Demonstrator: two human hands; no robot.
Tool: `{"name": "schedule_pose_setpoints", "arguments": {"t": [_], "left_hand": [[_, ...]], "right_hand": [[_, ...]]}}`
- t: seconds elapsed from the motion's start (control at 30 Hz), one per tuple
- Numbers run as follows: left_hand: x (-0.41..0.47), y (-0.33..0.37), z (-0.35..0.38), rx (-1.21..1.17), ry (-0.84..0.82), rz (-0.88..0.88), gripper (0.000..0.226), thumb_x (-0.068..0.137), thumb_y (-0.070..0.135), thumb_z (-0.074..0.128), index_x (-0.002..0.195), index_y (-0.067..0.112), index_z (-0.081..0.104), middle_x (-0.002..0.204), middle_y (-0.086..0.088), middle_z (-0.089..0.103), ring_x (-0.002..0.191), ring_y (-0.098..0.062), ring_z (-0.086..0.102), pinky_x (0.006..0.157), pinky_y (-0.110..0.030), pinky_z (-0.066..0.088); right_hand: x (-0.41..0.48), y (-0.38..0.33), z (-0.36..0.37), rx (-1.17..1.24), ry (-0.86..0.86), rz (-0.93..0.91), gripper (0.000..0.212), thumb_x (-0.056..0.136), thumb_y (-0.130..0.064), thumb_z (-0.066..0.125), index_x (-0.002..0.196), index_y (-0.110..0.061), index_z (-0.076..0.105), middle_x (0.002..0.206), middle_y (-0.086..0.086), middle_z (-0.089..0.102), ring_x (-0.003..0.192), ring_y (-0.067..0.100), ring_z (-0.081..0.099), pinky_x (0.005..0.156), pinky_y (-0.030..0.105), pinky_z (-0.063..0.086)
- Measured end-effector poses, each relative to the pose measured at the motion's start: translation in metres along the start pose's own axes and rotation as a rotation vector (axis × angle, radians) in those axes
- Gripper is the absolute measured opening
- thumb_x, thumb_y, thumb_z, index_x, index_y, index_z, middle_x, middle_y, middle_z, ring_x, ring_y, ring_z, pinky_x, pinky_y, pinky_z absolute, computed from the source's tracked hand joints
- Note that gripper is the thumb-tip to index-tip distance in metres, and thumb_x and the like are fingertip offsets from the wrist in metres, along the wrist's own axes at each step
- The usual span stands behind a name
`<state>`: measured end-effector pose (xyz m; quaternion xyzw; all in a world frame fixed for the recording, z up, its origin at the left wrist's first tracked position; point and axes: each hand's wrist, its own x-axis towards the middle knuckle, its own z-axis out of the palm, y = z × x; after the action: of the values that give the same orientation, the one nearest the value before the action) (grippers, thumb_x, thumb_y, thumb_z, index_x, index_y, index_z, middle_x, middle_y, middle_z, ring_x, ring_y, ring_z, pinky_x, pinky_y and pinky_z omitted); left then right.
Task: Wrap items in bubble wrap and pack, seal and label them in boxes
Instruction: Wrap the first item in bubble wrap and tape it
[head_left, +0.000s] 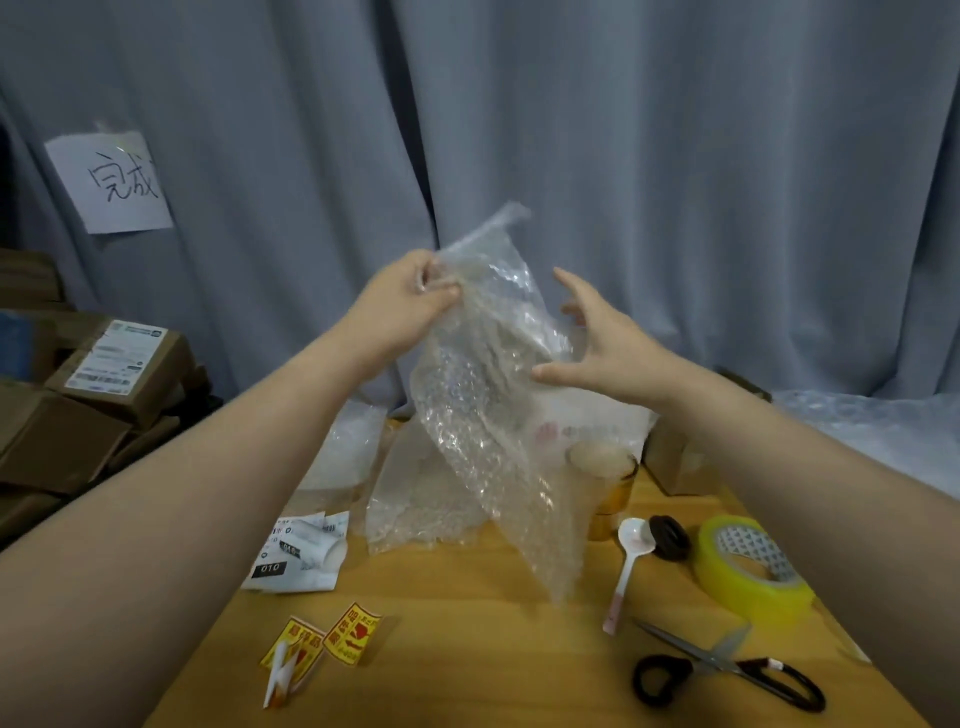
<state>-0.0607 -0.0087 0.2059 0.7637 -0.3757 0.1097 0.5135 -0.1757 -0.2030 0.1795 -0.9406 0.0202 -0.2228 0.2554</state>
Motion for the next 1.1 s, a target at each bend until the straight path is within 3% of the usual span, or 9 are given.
{"name": "schedule_pose_setpoints", "arguments": {"t": [0.07,0.17,0.37,0.57,0.7,0.83,0.97,1.03,1.1], "left_hand": [[-0.004,0.001,-0.009,-0.249,0.040,-0.106,0.016,0.091,0.002,0.052,0.083,0.017,0.052,0.078,0.002,0.058,0.068,-0.007,0.056,0.060,-0.015,0.046],[-0.010,-0.005,-0.018,-0.384,0.113,-0.231,0.020,0.091,0.001,0.046,0.081,0.018,0.051,0.070,0.003,0.058,0.052,-0.005,0.056,0.041,-0.015,0.041],[-0.024,-0.036,-0.025,-0.135,0.165,-0.299,0.004,0.086,0.013,0.054,0.086,0.017,0.053,0.078,-0.009,0.061,0.064,-0.021,0.057,0.044,-0.021,0.042],[-0.064,-0.106,0.001,-0.013,0.154,-0.470,0.007,0.084,0.009,0.052,0.090,0.010,0.054,0.072,-0.009,0.056,0.060,-0.020,0.050,0.048,-0.025,0.037],[-0.080,-0.142,0.020,-0.084,0.234,-0.502,0.031,0.085,0.007,0.054,0.116,0.006,0.046,0.081,-0.012,0.059,0.057,-0.016,0.053,0.046,-0.024,0.043],[-0.078,-0.162,0.031,0.275,0.292,-0.455,0.072,0.084,0.026,0.069,0.142,0.018,0.026,0.144,-0.012,0.032,0.122,-0.028,0.045,0.098,-0.036,0.041],[-0.084,-0.147,0.043,0.850,0.233,-0.084,0.093,0.078,0.039,0.071,0.150,0.026,0.013,0.158,-0.013,0.003,0.145,-0.032,0.003,0.113,-0.049,-0.004],[-0.093,-0.135,0.061,0.839,0.114,0.264,0.070,0.082,0.036,0.063,0.144,0.022,0.032,0.153,-0.014,0.022,0.140,-0.029,0.016,0.113,-0.052,0.006],[-0.108,-0.125,0.084,0.671,-0.245,0.262,0.040,0.091,0.033,0.052,0.129,0.024,0.047,0.142,-0.004,0.040,0.129,-0.019,0.034,0.111,-0.041,0.022]], "right_hand": [[-0.005,0.018,0.003,-0.110,0.008,0.139,0.081,0.077,-0.039,0.075,0.145,-0.027,0.032,0.144,-0.003,0.045,0.130,0.020,0.043,0.105,0.041,0.039],[-0.010,0.038,0.004,-0.142,0.114,0.255,0.011,0.085,-0.028,0.067,0.087,-0.017,0.064,0.086,0.001,0.065,0.091,0.027,0.061,0.078,0.035,0.044],[-0.022,0.037,0.019,0.277,0.181,0.306,0.013,0.088,-0.013,0.066,0.081,-0.008,0.058,0.062,0.007,0.061,0.056,0.019,0.056,0.066,0.036,0.049],[-0.046,0.066,0.092,-0.085,0.089,0.248,0.017,0.091,-0.028,0.063,0.092,-0.012,0.058,0.097,0.004,0.060,0.086,0.019,0.055,0.071,0.030,0.042],[-0.057,0.082,0.129,-0.239,0.146,0.211,0.014,0.095,-0.025,0.055,0.100,-0.012,0.058,0.107,0.001,0.052,0.085,0.013,0.044,0.061,0.026,0.031],[-0.053,0.091,0.142,-0.326,0.145,0.217,0.013,0.096,-0.020,0.052,0.100,-0.010,0.060,0.113,0.003,0.053,0.074,0.021,0.051,0.051,0.028,0.035],[-0.046,0.102,0.143,-0.337,0.106,0.229,0.011,0.095,-0.010,0.051,0.101,-0.005,0.059,0.119,0.008,0.046,0.074,0.028,0.054,0.061,0.036,0.047],[-0.044,0.108,0.144,-0.323,0.101,0.234,0.013,0.094,-0.010,0.053,0.102,-0.005,0.061,0.123,0.010,0.044,0.078,0.029,0.055,0.064,0.036,0.048],[-0.044,0.114,0.143,-0.357,0.115,0.244,0.013,0.094,-0.014,0.055,0.103,-0.007,0.062,0.124,0.009,0.044,0.078,0.025,0.051,0.057,0.027,0.040]]}}
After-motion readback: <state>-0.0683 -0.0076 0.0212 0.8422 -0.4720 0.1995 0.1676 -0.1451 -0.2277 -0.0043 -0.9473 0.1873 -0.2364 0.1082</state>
